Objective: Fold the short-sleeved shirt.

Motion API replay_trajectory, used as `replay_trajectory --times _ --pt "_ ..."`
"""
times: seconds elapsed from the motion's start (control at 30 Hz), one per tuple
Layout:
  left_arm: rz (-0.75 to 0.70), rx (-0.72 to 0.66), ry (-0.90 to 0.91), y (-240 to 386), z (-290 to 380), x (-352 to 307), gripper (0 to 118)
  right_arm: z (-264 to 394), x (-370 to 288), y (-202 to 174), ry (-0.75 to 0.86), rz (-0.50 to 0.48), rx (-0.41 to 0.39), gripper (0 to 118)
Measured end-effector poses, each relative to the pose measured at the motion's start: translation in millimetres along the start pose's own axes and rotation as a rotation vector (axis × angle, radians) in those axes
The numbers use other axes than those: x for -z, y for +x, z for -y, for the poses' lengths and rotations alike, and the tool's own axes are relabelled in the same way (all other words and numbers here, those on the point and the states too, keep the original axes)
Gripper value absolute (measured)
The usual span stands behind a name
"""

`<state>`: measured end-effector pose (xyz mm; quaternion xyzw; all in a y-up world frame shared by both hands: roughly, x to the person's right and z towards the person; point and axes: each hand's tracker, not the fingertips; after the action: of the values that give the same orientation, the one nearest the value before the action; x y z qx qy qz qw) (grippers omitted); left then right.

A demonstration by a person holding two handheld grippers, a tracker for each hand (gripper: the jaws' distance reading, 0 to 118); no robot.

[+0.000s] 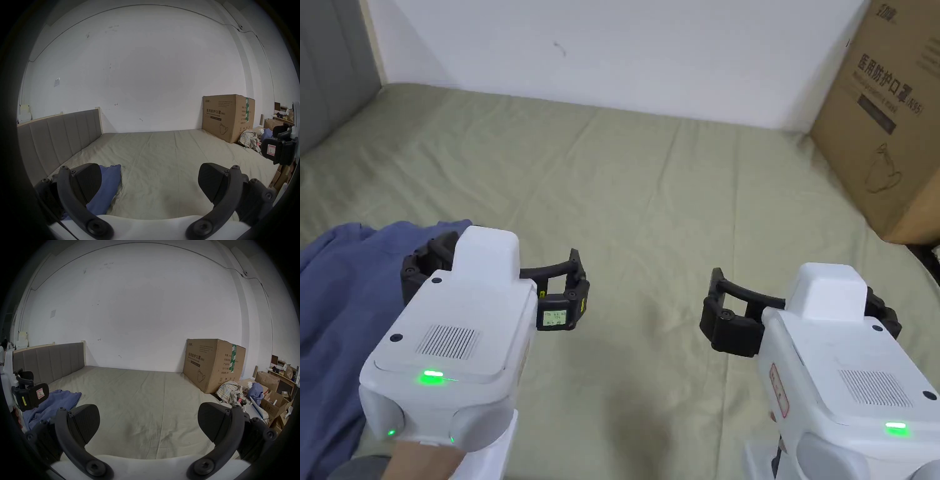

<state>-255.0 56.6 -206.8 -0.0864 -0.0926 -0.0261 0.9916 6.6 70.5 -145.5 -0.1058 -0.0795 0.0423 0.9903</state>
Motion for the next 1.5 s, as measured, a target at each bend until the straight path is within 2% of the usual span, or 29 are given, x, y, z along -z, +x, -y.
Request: replay_trajectory --times 1.37,1.47,1.5 --pt "0.014 0.026 0.007 2 -3 -1 118 -1 1 -1 0.005 -0.014 0.004 118" --pt "0.005 0.065 0.004 2 -5 1 118 -5 1 -2 0.012 -0.013 -0.038 118" --pt "0.009 0.155 0.001 2 -8 2 118 -9 1 -2 0.018 -0.019 -0.122 118"
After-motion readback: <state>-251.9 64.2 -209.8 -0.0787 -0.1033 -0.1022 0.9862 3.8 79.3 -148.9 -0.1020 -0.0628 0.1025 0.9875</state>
